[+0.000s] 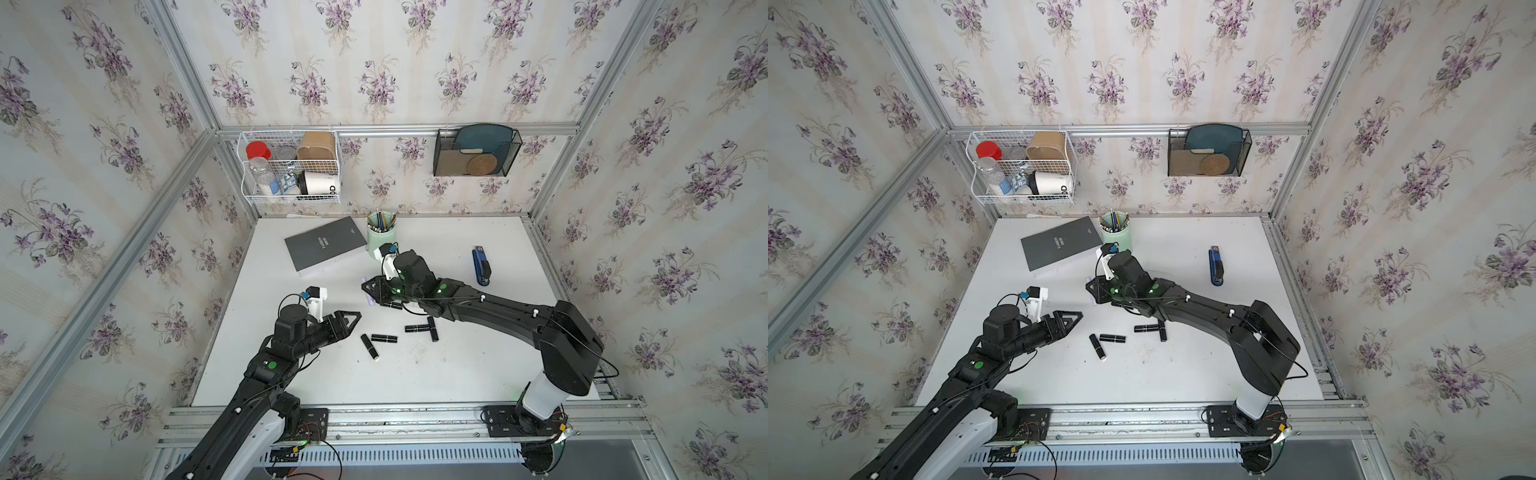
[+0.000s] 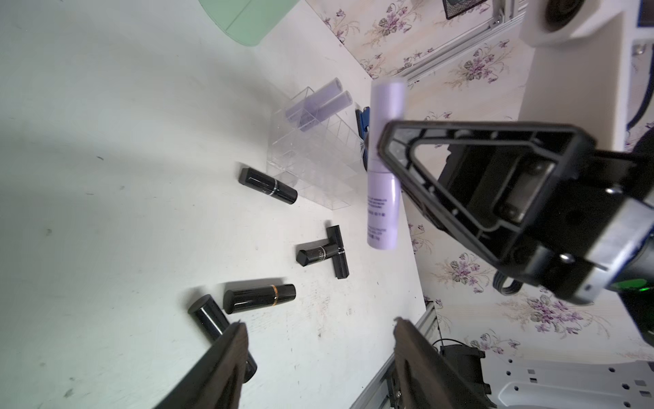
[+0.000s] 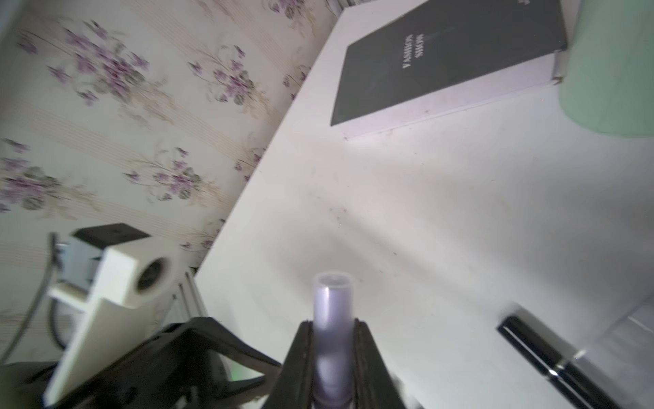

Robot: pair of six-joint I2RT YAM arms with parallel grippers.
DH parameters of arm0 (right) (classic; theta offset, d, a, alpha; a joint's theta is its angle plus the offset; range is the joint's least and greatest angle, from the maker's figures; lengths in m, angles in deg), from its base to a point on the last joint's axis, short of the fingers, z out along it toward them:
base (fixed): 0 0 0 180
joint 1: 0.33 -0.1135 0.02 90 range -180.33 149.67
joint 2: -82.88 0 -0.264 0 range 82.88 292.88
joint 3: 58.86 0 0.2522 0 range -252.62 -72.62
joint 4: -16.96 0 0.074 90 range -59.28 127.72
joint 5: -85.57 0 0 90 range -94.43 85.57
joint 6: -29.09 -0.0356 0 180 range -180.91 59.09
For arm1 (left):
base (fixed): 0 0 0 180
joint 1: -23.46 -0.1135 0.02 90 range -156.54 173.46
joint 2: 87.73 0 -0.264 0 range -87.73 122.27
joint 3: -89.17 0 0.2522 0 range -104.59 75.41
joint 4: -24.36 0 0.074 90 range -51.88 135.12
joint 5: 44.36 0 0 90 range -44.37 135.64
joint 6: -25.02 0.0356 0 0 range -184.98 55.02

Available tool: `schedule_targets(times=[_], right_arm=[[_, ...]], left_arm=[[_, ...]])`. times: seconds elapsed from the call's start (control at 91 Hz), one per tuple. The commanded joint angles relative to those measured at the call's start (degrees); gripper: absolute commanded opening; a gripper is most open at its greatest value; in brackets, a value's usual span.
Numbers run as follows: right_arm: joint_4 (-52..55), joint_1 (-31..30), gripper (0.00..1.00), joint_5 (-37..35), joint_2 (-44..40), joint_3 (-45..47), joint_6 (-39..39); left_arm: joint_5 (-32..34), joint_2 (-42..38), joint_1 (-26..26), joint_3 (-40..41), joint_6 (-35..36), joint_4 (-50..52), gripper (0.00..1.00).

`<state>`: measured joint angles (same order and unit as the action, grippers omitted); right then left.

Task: Arrange the lipsticks in the organizer
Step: Pick up the lipstick at the center of the board.

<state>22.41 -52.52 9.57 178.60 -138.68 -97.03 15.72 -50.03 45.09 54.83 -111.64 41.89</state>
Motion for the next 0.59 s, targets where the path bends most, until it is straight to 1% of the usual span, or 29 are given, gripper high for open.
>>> schedule_targets(times=[0.0, 0.044, 0.176, 0.264, 0.319, 0.473, 0.517, 0.582], right_arm=[[-16.5, -0.2, 0.12, 6.0, -1.5, 3.5, -11.1], [-18.0, -0.2, 0.12, 6.4, -1.8, 4.6, -12.3], [-22.8, -0.2, 0.12, 8.3, -2.6, 7.9, -15.0], [-26.0, -0.2, 0.12, 9.4, -3.4, 10.0, -17.2], [-26.7, -0.2, 0.12, 9.4, -4.3, 11.0, -17.6], [-26.4, -0.2, 0.12, 9.4, -6.4, 12.1, -17.4], [-26.5, -0.1, 0.13, 9.7, -6.7, 12.3, -17.5], [-26.1, 0.2, 0.16, 10.8, -6.9, 12.2, -17.6]], left_arm=[[-3.9, 1.7, 1.6, 0.3, -2.9, -12.2, 0.66], [-4.0, 2.5, 2.3, 0.2, -3.1, -14.0, 0.65], [-3.8, 4.6, 4.2, -1.3, -2.2, -17.7, 0.56], [-4.2, 6.7, 4.6, -2.2, -1.4, -18.9, 0.40], [-4.6, 7.6, 4.7, -2.7, -0.6, -18.9, 0.33], [-3.0, 7.4, 4.6, -2.9, 1.4, -18.5, 0.27], [-2.6, 7.2, 4.7, -3.4, 2.6, -18.0, 0.23], [-2.7, 7.4, 4.6, -4.6, 5.2, -16.3, 0.12]])
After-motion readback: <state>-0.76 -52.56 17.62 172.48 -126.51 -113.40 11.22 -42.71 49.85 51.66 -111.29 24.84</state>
